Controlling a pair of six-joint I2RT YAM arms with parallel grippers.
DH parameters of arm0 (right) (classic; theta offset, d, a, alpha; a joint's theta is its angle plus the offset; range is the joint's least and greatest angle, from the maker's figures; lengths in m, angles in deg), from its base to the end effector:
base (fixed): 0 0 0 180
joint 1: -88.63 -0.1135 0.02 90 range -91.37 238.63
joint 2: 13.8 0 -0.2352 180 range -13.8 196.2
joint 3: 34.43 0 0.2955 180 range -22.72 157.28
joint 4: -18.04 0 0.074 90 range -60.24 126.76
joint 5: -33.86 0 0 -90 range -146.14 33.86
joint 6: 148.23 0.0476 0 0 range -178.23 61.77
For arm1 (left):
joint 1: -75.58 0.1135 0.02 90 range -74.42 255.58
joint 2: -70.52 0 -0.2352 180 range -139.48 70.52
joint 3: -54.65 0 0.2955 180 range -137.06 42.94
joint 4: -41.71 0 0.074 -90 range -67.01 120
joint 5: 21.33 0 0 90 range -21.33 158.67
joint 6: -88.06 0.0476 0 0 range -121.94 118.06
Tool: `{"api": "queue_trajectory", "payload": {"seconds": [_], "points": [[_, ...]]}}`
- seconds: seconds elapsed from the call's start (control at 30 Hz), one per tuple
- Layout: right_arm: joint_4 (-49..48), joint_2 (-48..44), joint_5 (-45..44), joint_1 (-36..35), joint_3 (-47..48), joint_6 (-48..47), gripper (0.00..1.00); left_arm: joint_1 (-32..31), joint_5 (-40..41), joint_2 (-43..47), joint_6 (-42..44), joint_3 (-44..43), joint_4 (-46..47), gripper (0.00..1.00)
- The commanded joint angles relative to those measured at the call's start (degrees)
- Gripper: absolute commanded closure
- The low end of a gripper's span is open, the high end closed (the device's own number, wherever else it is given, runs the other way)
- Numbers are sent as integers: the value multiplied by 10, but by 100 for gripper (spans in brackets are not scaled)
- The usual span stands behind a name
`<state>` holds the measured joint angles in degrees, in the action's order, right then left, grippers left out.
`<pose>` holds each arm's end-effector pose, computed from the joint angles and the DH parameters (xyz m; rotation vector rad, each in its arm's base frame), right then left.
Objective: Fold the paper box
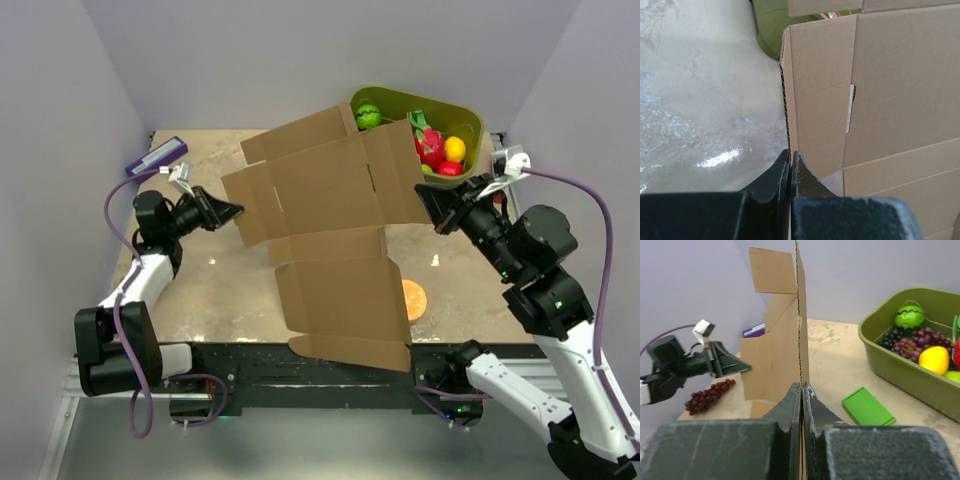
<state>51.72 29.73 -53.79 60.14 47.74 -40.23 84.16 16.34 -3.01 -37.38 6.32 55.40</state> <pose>0.1761 0.0978 0.4705 -0.1730 1.5125 0.6837 0.3237 0.0107 0.1927 -0.0046 1.8330 -1.1356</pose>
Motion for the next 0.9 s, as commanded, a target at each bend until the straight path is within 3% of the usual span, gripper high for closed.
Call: {"api": "queue_trajectory", "payload": {"seconds": [0.0, 0.1, 0.13, 0.23, 0.4, 0.57, 0.87], "points": [[-27, 9, -50, 1, -19, 16, 90, -3, 11, 41, 32, -11, 5, 100], [-25, 11, -78, 1, -31, 24, 54, -3, 33, 77, 64, -15, -9, 100], [-26, 12, -81, 1, -36, 27, 36, -4, 38, 87, 82, -17, -11, 100], [-26, 14, -100, 1, -45, 47, 10, -9, 47, 117, 110, -18, -13, 100], [-47, 5, -99, 1, -90, 150, 2, -32, 75, 154, 156, -21, -44, 100], [-235, 16, 22, 0, -207, 333, 2, -81, 130, 180, 245, -39, -110, 100], [-411, 119, 28, 1, -232, 533, 1, -117, 126, 196, 313, -38, -130, 100]]}}
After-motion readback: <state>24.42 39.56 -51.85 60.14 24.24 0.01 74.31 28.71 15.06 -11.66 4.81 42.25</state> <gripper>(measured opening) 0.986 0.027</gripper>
